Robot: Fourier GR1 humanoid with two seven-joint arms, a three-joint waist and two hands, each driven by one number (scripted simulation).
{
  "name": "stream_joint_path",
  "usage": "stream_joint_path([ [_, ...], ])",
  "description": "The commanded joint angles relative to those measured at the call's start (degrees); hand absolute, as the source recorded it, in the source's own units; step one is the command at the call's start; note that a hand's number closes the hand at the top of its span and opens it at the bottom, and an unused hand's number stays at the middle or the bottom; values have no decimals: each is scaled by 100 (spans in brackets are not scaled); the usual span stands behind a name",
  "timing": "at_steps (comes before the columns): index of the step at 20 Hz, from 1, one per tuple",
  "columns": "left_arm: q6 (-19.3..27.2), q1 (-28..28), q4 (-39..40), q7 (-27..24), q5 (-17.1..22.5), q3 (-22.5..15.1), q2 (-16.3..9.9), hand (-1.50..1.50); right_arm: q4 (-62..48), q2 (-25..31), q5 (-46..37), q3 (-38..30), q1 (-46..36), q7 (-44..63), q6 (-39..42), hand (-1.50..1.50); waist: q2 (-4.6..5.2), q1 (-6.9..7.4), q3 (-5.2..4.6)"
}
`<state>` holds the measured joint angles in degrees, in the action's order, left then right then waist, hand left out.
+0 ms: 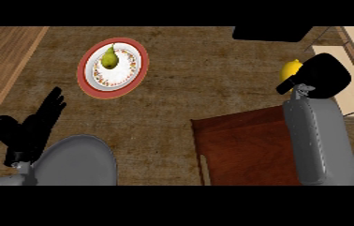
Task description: Pick the lemon from the tray and place it in the tiered shelf
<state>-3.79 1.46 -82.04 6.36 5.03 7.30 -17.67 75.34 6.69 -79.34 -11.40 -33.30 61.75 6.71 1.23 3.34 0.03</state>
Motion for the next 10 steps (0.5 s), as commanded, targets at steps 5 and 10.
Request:
stream_joint_path([
  [5, -127, 130, 30, 71, 93, 69, -87, 0, -759, -100, -613, -896, -1964, 1465, -964, 150, -45, 20, -6],
  [10, -52, 53, 228, -104, -2, 67, -1, 0, -934, -19, -1137, -1163, -2708, 1519, -1483, 150, -41, -33, -12],
])
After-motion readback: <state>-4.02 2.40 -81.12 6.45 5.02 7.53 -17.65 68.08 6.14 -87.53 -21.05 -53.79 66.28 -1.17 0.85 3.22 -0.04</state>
